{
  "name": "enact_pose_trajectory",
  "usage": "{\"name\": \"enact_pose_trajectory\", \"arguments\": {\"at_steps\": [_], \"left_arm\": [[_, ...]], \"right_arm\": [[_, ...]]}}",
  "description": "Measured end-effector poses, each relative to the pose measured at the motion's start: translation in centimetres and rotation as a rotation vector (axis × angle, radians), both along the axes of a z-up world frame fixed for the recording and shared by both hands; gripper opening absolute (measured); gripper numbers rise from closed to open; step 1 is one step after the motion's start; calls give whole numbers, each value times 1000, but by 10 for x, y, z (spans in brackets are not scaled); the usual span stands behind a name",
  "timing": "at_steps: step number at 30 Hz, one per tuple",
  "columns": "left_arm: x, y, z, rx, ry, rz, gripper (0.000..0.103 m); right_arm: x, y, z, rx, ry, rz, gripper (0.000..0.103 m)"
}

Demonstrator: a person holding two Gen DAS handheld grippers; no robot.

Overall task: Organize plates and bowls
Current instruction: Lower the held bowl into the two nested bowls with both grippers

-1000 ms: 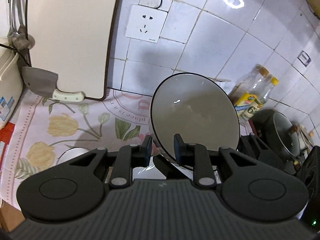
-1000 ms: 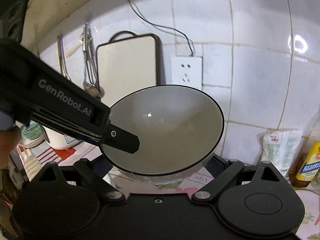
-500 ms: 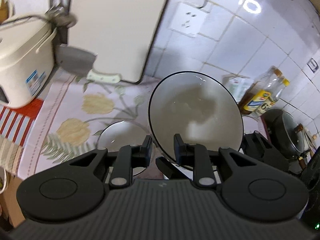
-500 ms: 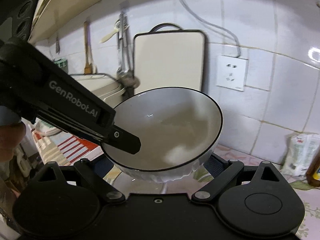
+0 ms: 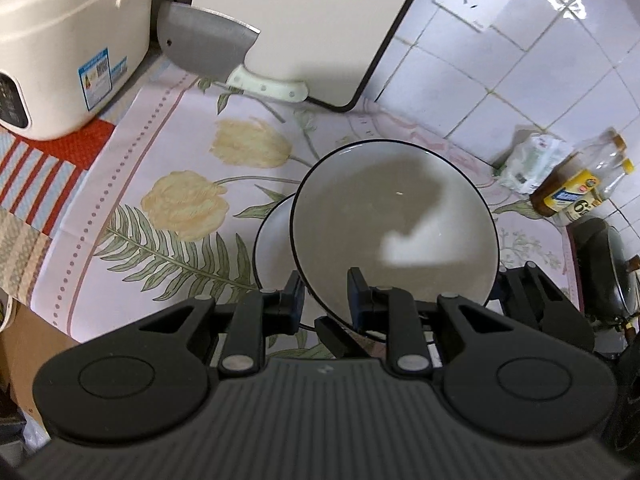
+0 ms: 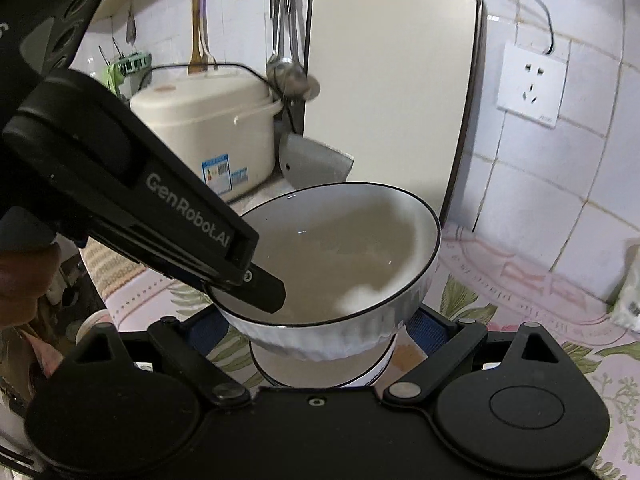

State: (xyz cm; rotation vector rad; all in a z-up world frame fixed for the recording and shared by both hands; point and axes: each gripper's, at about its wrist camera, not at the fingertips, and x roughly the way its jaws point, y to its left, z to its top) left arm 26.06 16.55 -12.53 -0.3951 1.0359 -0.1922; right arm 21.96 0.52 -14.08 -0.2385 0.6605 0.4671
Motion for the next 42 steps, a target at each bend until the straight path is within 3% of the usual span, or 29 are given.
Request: {"name": "enact_pose_trajectory", "arguments": {"at_steps": [6,12,23,35,39,42], "left_arm": [[8,5,-21,-22,33,13,21],[16,0,-30,37,57,14,21],[19,-3,-39,46,66,34,21],[16,0,-38,41,31,59,21],[14,2,-39,92,8,73,20],[14,6,-40,66,8,80,19]], "right_arm": [[7,10,-14,-72,9,10,97],[11,22,-23,-166,-2,17,97],[20,21,-36,-189,42,5,97],[16,13,-40,-134,48,-3,99],[10,12,-38,-126,45,-3,99],[7,11,-41,-123,43,-3,99]]}}
